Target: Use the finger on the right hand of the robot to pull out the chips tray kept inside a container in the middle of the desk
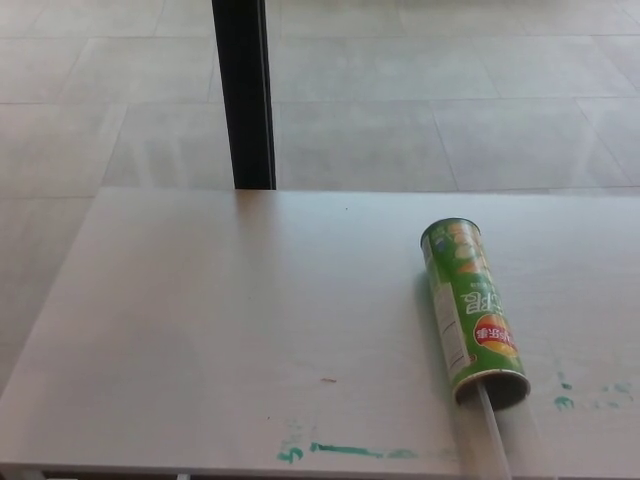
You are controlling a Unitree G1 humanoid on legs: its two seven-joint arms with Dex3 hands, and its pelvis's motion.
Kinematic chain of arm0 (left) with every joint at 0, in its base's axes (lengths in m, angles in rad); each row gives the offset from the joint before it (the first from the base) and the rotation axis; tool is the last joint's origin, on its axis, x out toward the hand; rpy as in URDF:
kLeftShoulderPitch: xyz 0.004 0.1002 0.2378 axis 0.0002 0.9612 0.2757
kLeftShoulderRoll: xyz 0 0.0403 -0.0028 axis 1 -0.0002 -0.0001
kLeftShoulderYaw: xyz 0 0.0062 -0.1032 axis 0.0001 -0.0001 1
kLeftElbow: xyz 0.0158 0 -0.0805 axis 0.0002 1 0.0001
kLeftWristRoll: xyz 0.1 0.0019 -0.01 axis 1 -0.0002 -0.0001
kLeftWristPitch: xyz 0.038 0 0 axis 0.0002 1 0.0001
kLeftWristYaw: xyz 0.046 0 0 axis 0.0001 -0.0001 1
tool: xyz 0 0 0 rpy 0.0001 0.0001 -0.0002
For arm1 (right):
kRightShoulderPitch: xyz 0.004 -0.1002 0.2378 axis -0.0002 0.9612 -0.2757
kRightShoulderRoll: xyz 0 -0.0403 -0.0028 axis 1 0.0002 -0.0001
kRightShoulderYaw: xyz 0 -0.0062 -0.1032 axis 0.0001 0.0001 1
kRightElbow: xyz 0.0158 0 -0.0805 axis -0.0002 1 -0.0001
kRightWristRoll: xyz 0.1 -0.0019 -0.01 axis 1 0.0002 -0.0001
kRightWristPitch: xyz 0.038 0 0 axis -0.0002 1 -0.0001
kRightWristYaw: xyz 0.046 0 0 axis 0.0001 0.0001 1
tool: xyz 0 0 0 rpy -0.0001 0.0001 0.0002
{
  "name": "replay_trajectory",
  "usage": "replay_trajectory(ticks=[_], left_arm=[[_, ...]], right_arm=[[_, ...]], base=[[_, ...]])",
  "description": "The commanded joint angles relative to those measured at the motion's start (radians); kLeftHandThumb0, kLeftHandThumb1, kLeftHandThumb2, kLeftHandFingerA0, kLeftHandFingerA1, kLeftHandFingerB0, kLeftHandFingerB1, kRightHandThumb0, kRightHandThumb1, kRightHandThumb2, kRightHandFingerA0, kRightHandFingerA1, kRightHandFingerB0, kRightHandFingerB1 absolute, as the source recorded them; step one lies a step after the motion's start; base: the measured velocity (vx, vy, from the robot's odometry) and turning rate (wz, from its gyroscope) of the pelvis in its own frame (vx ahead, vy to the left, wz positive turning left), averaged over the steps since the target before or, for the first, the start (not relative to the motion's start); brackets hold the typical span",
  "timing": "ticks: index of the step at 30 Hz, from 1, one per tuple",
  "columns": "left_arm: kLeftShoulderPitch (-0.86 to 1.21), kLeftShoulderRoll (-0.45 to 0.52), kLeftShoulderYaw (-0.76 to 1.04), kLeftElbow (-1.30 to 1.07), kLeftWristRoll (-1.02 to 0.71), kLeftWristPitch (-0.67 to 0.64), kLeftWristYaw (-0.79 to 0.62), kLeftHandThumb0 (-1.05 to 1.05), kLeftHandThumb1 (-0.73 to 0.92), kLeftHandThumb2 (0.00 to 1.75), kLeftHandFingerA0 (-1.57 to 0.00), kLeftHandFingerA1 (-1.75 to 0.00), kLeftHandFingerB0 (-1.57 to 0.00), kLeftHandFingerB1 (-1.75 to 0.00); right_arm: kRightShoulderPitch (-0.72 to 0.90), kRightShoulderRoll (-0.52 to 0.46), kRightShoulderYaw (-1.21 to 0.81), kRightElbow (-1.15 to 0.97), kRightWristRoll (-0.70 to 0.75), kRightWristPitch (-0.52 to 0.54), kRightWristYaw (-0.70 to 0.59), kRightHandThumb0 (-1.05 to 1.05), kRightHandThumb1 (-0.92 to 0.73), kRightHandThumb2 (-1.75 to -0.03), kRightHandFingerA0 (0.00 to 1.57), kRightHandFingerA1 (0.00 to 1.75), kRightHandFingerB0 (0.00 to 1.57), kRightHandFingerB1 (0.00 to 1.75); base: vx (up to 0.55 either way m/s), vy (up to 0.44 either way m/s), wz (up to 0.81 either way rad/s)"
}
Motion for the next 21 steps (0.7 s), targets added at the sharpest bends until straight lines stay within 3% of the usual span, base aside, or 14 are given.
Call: replay_trajectory(ticks=[1, 10, 11, 14, 15, 16, 17, 18, 19, 21], left_arm=[[0.008, 0.019, -0.009, 0.002, 0.017, -0.001, -0.005, -0.41, 0.69, 0.6, -0.54, -0.58, -0.52, -0.5], [-0.006, 0.019, -0.006, 0.024, 0.009, -0.001, -0.002, -0.39, 0.69, 0.59, -0.52, -0.55, -0.52, -0.5], [0.006, 0.02, -0.01, 0.002, 0.01, 0.005, -0.008, -0.41, 0.7, 0.59, -0.52, -0.56, -0.52, -0.5], [0.011, 0.02, -0.011, -0.024, 0.004, 0.026, -0.009, -0.42, 0.7, 0.59, -0.51, -0.56, -0.51, -0.49], [0.007, 0.018, -0.006, -0.021, 0.0, 0.032, -0.003, -0.39, 0.71, 0.59, -0.52, -0.56, -0.51, -0.49], [0.008, 0.021, -0.01, -0.017, 0.005, 0.023, -0.007, -0.38, 0.72, 0.6, -0.52, -0.56, -0.51, -0.49], [0.005, 0.019, -0.008, -0.015, 0.004, 0.026, -0.002, -0.38, 0.71, 0.59, -0.54, -0.57, -0.51, -0.49], [-0.002, 0.021, -0.007, 0.007, 0.006, 0.012, -0.004, -0.39, 0.69, 0.6, -0.54, -0.57, -0.51, -0.49], [-0.005, 0.023, -0.009, 0.014, 0.009, 0.012, -0.001, -0.39, 0.7, 0.6, -0.55, -0.57, -0.52, -0.49], [-0.005, 0.025, -0.011, 0.012, 0.013, 0.019, 0.004, -0.39, 0.7, 0.6, -0.55, -0.57, -0.52, -0.49]], right_arm=[[0.015, 0.0, 0.03, -0.031, 0.056, 0.028, 0.049, -0.27, -0.61, -0.61, 0.82, 1.07, 0.13, 0.37], [0.027, -0.013, 0.064, -0.029, 0.09, 0.021, 0.088, -0.28, -0.61, -0.63, 0.76, 1.02, 0.11, 0.37], [0.023, -0.017, 0.072, -0.023, 0.088, 0.026, 0.095, -0.24, -0.45, -0.96, 0.76, 0.92, 0.02, 0.48], [0.014, -0.026, 0.097, 0.008, 0.073, -0.004, 0.087, -0.26, -0.43, -0.92, 0.77, 0.89, 0.03, 0.48], [0.006, -0.019, 0.069, 0.008, 0.121, 0.018, 0.127, -0.25, -0.62, -0.6, 0.75, 1.0, 0.11, 0.36], [0.006, -0.015, 0.065, 0.007, 0.129, 0.012, 0.128, -0.24, -0.62, -0.61, 0.79, 1.02, 0.11, 0.36], [0.006, -0.015, 0.065, 0.008, 0.136, 0.014, 0.146, -0.22, -0.44, -0.95, 0.78, 0.96, 0.0, 0.47], [0.01, -0.017, 0.075, 0.007, 0.126, 0.004, 0.148, -0.25, -0.44, -0.94, 0.77, 0.94, 0.0, 0.47], [0.015, -0.017, 0.082, -0.002, 0.123, 0.006, 0.147, -0.27, -0.63, -0.61, 0.71, 1.06, 0.1, 0.36], [0.019, -0.017, 0.087, -0.015, 0.125, 0.016, 0.146, -0.27, -0.63, -0.61, 0.71, 1.06, 0.1, 0.36]], base=[[0.0, 0.0, 0.0], [0.0, 0.0, 0.0], [0.0, 0.0, 0.0], [0.0, 0.0, 0.0], [0.0, 0.0, 0.0], [0.0, 0.0, 0.0], [0.0, 0.0, 0.0], [0.0, 0.0, 0.0], [0.0, 0.0, 0.0], [0.0, 0.0, 0.0]])
